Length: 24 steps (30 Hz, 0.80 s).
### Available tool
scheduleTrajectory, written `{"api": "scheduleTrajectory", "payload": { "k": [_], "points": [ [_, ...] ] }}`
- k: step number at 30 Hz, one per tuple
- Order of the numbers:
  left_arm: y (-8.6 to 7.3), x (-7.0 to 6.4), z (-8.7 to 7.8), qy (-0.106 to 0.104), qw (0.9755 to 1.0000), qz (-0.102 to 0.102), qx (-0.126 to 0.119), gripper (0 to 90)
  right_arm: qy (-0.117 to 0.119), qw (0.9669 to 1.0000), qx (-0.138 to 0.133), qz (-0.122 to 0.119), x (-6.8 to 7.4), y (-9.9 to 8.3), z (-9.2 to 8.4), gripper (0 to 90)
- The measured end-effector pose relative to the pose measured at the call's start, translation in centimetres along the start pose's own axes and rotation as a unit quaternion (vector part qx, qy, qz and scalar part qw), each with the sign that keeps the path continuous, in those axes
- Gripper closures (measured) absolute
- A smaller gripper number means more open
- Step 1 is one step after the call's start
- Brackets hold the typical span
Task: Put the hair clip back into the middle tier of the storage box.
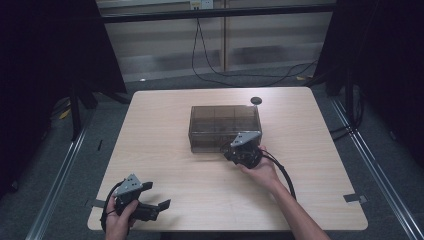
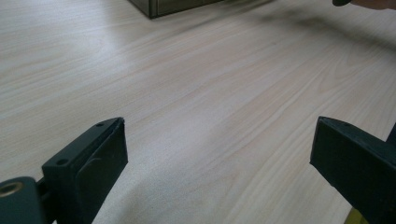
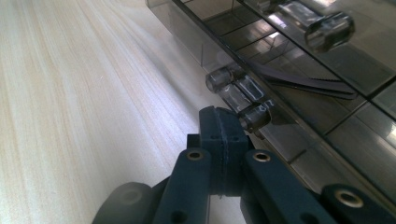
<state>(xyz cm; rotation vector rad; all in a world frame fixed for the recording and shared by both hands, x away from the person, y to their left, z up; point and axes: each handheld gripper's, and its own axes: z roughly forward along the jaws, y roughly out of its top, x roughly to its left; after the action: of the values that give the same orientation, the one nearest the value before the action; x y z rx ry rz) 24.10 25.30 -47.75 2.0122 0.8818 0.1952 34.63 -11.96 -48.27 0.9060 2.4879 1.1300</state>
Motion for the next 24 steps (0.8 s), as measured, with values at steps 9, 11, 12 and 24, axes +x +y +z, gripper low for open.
{"api": "scheduleTrajectory", "payload": {
  "k": [9,11,12,24],
  "points": [
    [-0.01,0.03,-0.02,0.0,1.0,0.0,0.001,4.1,0.002,1.0,-0.002,0.003,-0.35,0.16,0.26,90.0],
    [-0.02,0.04,-0.04,0.0,1.0,0.0,0.001,4.0,0.002,1.0,-0.001,0.005,-0.46,0.2,0.3,90.0],
    [-0.02,0.04,-0.04,0.001,1.0,-0.001,0.0,4.0,0.001,1.0,-0.002,0.005,-0.52,0.21,0.34,90.0],
    [-0.02,0.06,0.0,0.001,1.0,0.0,0.001,4.0,0.001,1.0,-0.001,0.009,-0.84,0.4,0.53,90.0]
  ]
}}
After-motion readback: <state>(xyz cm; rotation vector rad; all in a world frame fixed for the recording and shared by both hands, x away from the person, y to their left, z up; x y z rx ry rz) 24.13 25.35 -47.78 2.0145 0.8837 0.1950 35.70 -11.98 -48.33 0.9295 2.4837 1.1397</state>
